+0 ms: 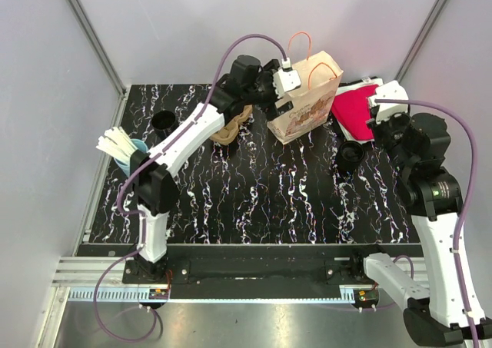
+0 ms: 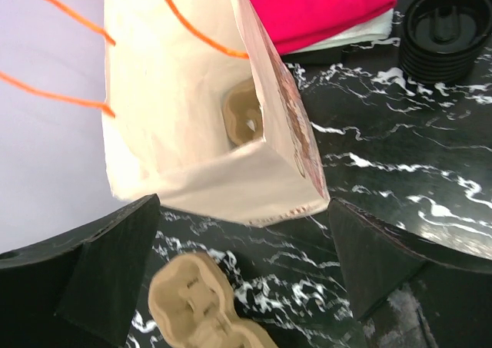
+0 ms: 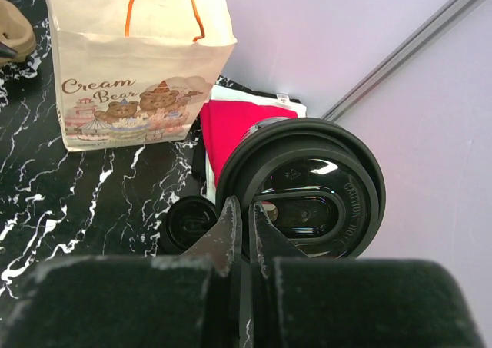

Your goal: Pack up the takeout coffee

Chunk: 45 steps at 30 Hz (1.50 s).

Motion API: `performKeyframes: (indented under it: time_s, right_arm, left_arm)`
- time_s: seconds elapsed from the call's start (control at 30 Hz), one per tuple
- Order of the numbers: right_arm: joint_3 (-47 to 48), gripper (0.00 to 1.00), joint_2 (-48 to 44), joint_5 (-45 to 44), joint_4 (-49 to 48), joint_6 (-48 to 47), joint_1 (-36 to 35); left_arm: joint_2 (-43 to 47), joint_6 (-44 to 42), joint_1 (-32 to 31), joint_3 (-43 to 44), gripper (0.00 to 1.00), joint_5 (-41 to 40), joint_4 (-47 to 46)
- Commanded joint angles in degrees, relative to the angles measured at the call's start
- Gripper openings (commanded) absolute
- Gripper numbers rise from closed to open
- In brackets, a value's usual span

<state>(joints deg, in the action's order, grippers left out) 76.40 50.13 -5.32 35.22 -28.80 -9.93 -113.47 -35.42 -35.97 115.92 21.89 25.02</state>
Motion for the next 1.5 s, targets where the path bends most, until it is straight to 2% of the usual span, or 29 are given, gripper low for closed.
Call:
performKeyframes:
  time_s: [0.0,0.33,0.8,0.9,0.93,1.0,1.03,1.1,1.13,1.2,1.23,1.33,1.37,1.47]
  right_arm:
    - [0.24,0.00,-1.26,2.07,-3.85,2.08,1.49]
    - [-1.08,0.00,-1.09,4.35,-4.55,2.87,2.90]
    - [-0.73,0.00,-1.35,5.23,-4.37,3.83,3.43]
    - [-0.90,0.00,-1.61,5.23,-4.20,3.92,3.52]
    - [-0.90,0.00,-1.61,5.15,-4.28,3.92,3.52]
    - [-0.99,0.00,-1.53,6.64,-4.20,4.10,3.43]
    - [-0.99,0.00,-1.53,6.73,-4.20,4.10,3.52]
    - [-0.90,0.00,-1.44,6.99,-4.28,4.19,3.52]
    - [-0.90,0.00,-1.44,7.08,-4.28,4.27,3.52]
    - [-0.73,0.00,-1.18,7.17,-4.28,4.36,3.52]
    - [-0.64,0.00,-1.17,7.08,-4.20,4.36,3.52]
    - [-0.11,0.00,-1.00,6.73,-4.20,4.54,3.52]
    - [0.32,0.00,-0.82,6.55,-4.20,4.80,3.52]
    - [1.38,0.00,-0.03,5.85,-4.11,5.33,3.52]
  left_arm:
    - [-2.19,-2.81,-0.95,4.66,0.99,-0.53,-8.04]
    - [-5.27,-5.80,-2.44,8.10,0.99,4.74,-6.65]
    - [-10.19,-7.03,-4.55,9.24,0.99,-3.52,-9.90]
    - [-10.54,-7.21,-4.46,9.41,0.96,-4.57,-10.25]
    - [-10.54,-7.21,-4.55,9.33,0.88,-5.10,-10.42]
    - [-10.63,-7.21,-4.46,9.32,0.80,-5.10,-10.60]
    - [-10.63,-7.21,-4.55,9.33,0.72,-5.28,-10.69]
    - [-10.63,-7.21,-4.55,9.33,0.63,-5.19,-10.69]
    - [-10.54,-7.12,-4.55,9.33,0.54,-5.10,-10.60]
    - [-10.54,-7.12,-4.64,9.32,0.46,-5.10,-10.43]
    - [-10.46,-7.12,-4.73,9.33,0.37,-5.10,-10.25]
    - [-10.37,-7.12,-4.81,9.24,0.24,-5.01,-9.38]
    - [-10.28,-7.21,-4.82,9.24,0.15,-5.01,-9.28]
    - [-9.84,-7.21,-4.90,9.06,0.01,-5.10,-7.97]
